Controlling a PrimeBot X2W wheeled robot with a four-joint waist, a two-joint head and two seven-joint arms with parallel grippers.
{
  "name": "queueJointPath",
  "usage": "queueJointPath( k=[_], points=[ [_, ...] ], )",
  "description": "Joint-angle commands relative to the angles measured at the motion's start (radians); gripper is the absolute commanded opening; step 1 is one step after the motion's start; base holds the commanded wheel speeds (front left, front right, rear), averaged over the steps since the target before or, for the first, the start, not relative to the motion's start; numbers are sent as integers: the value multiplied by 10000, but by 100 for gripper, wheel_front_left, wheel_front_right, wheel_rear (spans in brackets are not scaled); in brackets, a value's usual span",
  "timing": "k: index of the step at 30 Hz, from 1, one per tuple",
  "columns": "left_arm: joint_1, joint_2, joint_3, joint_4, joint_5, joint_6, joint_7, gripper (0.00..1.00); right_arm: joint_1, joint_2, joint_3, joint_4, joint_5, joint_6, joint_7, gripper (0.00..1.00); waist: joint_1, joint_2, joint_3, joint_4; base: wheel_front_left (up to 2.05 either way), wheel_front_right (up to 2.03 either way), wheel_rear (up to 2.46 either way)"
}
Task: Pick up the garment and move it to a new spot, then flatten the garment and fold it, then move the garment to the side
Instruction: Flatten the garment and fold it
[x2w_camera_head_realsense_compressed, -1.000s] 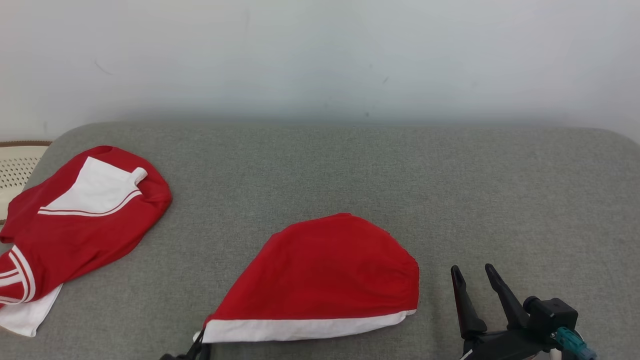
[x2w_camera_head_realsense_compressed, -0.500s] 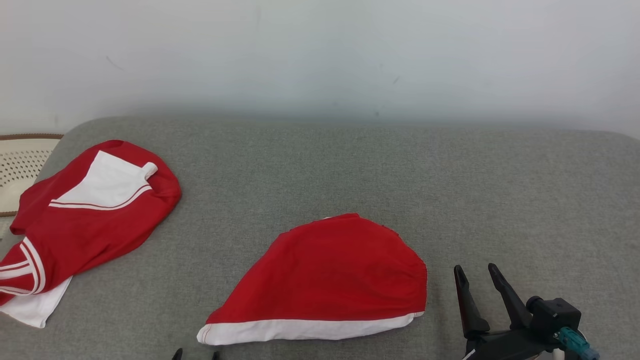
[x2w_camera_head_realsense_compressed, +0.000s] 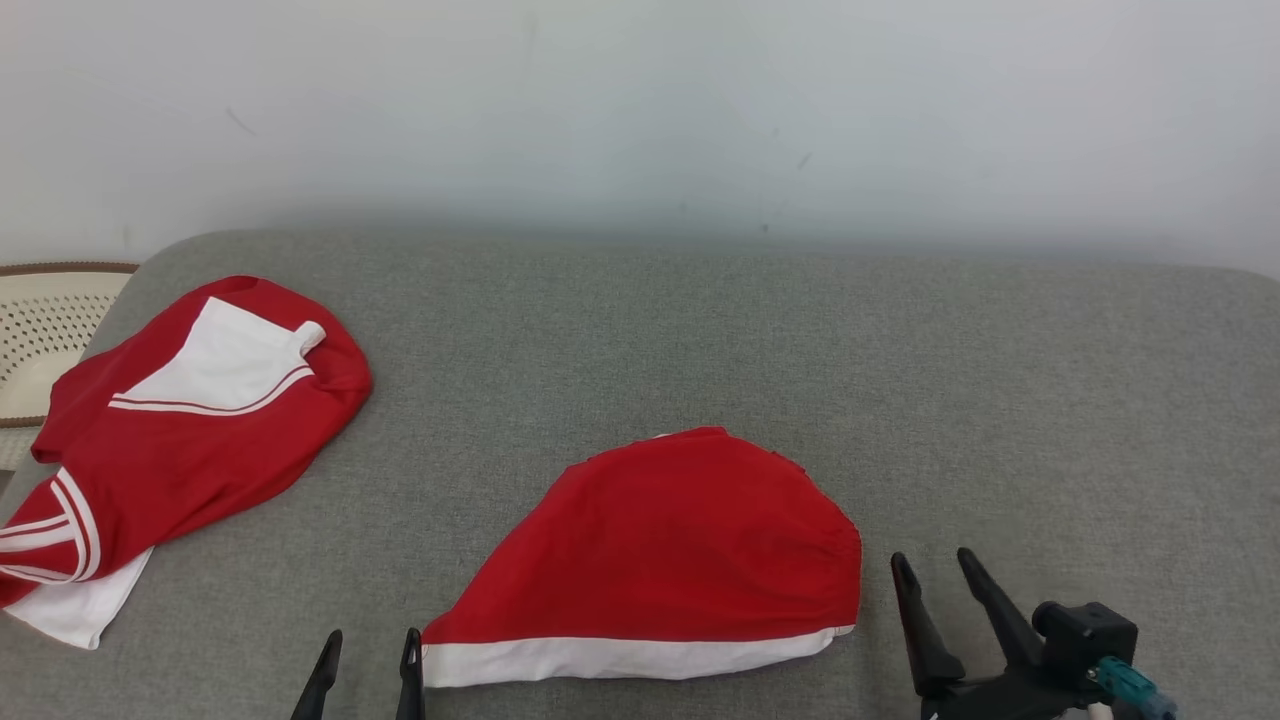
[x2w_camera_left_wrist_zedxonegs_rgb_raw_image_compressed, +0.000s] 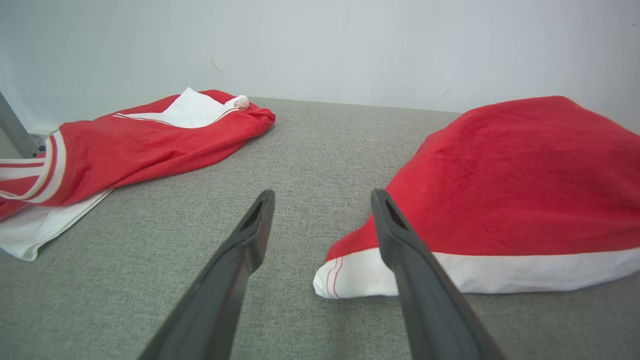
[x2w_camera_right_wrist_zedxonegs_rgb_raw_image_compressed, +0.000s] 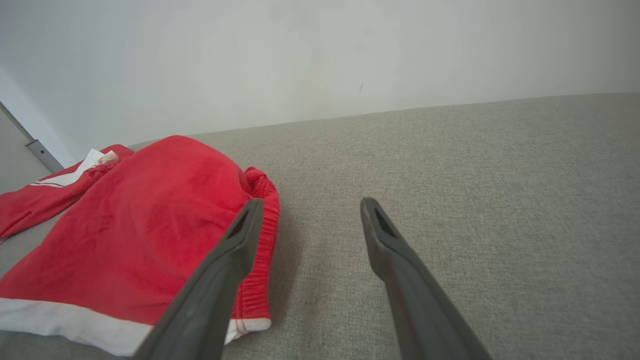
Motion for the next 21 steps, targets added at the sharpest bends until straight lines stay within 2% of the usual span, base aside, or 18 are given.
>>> queueJointPath(
  k=[1, 12, 21],
  points=[
    [61, -40, 66, -63, 76, -11, -14, 100, -95, -77, 152, 86, 139, 3, 91, 100, 0, 0, -12, -10, 0, 0, 0],
    [-83, -193, 56, -39, 80, -173, -14, 100, -418, -698, 1542, 571, 1531, 3, 1139, 100, 0, 0, -29, 207, 0, 0, 0],
    [-129, -220, 103, 5, 67, -199, -14, 100, -781, -889, 2497, 1247, 2433, 3, 1580, 100, 0, 0, 88, 412, 0, 0, 0]
  ],
)
